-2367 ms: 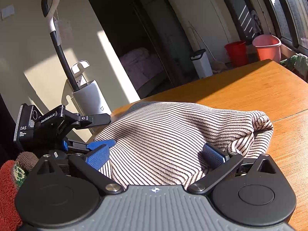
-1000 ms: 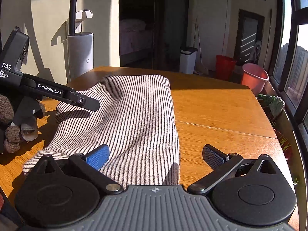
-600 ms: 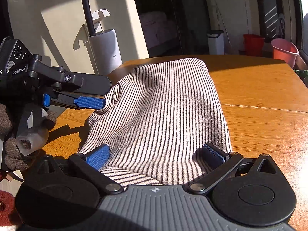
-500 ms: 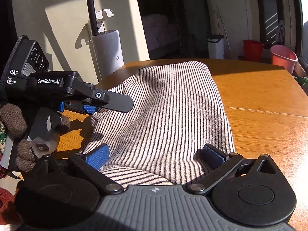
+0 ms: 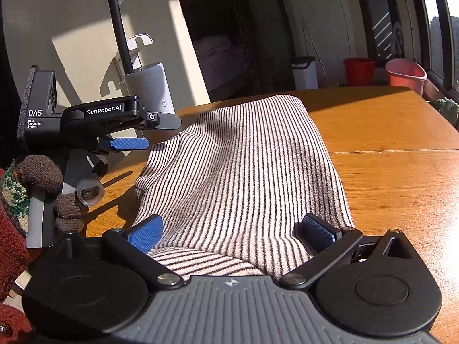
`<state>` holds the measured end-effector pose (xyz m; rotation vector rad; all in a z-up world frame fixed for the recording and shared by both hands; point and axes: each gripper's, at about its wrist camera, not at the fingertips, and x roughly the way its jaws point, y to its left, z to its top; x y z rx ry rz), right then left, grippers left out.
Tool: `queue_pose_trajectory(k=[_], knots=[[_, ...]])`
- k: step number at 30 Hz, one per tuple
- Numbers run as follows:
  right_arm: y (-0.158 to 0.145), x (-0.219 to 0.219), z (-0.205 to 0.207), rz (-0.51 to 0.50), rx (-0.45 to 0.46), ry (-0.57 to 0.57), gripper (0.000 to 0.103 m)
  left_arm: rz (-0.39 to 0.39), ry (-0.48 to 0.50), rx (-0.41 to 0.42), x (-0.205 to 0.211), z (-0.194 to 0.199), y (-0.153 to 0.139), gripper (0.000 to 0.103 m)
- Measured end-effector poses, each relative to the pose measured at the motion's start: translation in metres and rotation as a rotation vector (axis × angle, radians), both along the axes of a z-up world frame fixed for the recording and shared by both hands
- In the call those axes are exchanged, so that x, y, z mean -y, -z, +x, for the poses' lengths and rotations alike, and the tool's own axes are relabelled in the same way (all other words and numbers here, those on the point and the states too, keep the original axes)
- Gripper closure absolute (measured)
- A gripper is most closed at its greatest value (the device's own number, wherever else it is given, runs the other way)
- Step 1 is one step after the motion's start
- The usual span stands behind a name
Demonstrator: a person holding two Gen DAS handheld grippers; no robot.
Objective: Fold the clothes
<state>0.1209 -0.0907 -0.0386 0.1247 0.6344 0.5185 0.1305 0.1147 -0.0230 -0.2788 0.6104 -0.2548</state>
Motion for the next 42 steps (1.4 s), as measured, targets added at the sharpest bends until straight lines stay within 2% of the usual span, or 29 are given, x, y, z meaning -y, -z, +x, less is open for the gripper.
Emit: queue_pose_trajectory(k=[2,6,7,9,12,19,26,32,35,42], knots=[[0.0,0.0,0.0,-0.002,0.002,0.0,0.0,-0.065,-0.007,0.025,-0.011,-0.01,-0.011,0.0],[-0.001,-0.005,0.003,-0.006,0.006,0.003,0.0,-0.29,0.289,-0.026,-0.001,-0.021,-0.015,0.0],[-0.001,-0.006,0.002,-0.01,0.008,0.004,0.0,-0.3,0.326,-0.049,0.006,-0.018,-0.009,0.0],[-0.001,-0.007,0.001,-0.019,0.013,0.007,0.0,-0.243,0.308,-0.103,0.02,-0.01,0.006,0.0],[-0.001,-0.008,0.0,-0.028,0.018,0.012,0.0,-0.178,0.274,-0.13,0.031,0.003,0.025,0.0],[-0.002,-0.017,0.002,-0.06,0.013,0.038,0.0,-0.088,0.253,-0.09,0.037,0.028,0.028,0.0],[-0.001,-0.011,0.003,-0.01,0.007,0.043,0.0,-0.18,0.19,-0.058,0.015,0.021,0.009,0.0],[-0.001,-0.009,0.003,-0.008,0.01,0.041,0.0,-0.26,0.134,-0.031,-0.005,0.015,-0.008,0.0],[-0.001,-0.01,0.004,-0.013,0.013,0.042,0.0,-0.345,0.262,-0.085,0.014,0.007,0.005,0.0],[0.0,-0.013,0.005,-0.02,0.014,0.044,0.0,-0.188,0.336,-0.091,0.047,-0.002,0.029,0.0]])
